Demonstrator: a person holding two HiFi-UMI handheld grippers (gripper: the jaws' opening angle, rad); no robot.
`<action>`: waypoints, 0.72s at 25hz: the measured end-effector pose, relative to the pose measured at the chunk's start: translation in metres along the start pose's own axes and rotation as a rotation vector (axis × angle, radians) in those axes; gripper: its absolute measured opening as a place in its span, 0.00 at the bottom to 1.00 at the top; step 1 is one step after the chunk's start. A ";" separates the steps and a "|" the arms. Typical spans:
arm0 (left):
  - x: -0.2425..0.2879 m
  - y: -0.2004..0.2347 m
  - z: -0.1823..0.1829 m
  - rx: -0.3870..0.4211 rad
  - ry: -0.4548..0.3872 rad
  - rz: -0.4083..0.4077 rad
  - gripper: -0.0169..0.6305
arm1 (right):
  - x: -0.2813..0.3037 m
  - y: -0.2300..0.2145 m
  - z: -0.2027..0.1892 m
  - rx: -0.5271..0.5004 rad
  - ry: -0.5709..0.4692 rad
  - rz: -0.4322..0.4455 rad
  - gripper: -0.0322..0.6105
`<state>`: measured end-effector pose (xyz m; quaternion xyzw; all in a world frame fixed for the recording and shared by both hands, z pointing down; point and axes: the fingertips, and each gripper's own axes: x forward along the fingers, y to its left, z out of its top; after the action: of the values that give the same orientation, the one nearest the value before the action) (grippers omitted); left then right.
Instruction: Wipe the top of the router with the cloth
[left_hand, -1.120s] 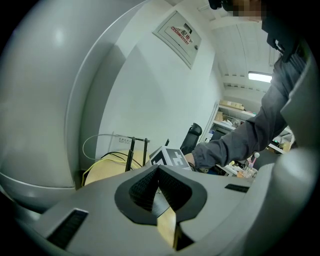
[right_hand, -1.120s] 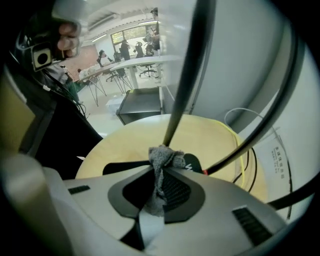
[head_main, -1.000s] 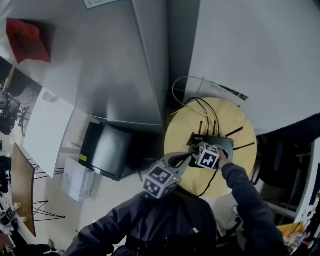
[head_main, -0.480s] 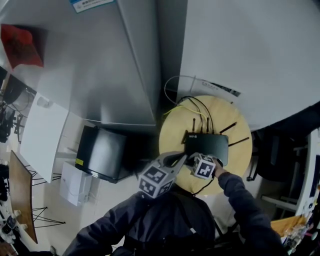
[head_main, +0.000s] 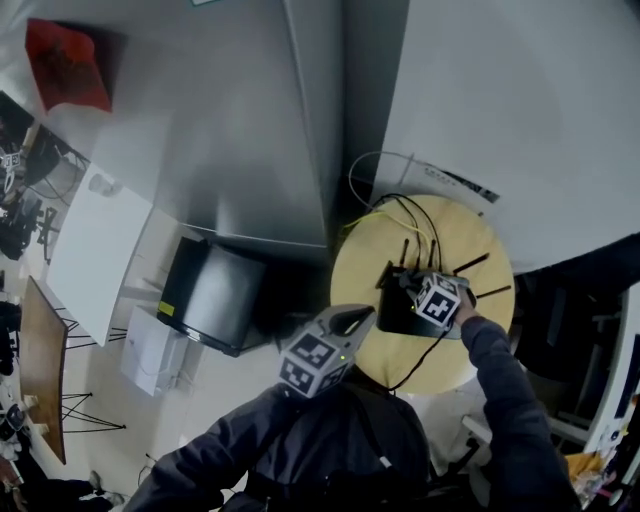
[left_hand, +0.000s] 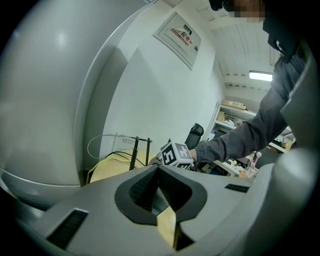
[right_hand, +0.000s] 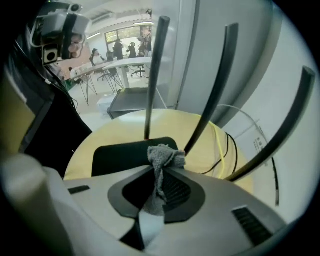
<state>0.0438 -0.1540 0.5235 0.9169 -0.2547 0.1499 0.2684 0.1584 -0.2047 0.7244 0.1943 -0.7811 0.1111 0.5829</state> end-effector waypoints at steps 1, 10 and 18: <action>-0.001 0.001 0.000 -0.001 -0.001 0.005 0.03 | 0.001 -0.005 0.001 -0.016 0.006 -0.013 0.16; -0.006 0.002 -0.003 -0.013 0.000 0.016 0.03 | 0.007 0.019 -0.002 -0.079 0.033 0.084 0.16; 0.001 -0.010 -0.003 0.008 0.007 -0.029 0.03 | -0.010 0.091 -0.016 -0.165 0.029 0.139 0.16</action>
<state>0.0496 -0.1453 0.5225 0.9211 -0.2397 0.1501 0.2675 0.1350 -0.1146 0.7239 0.0893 -0.7907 0.0893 0.5990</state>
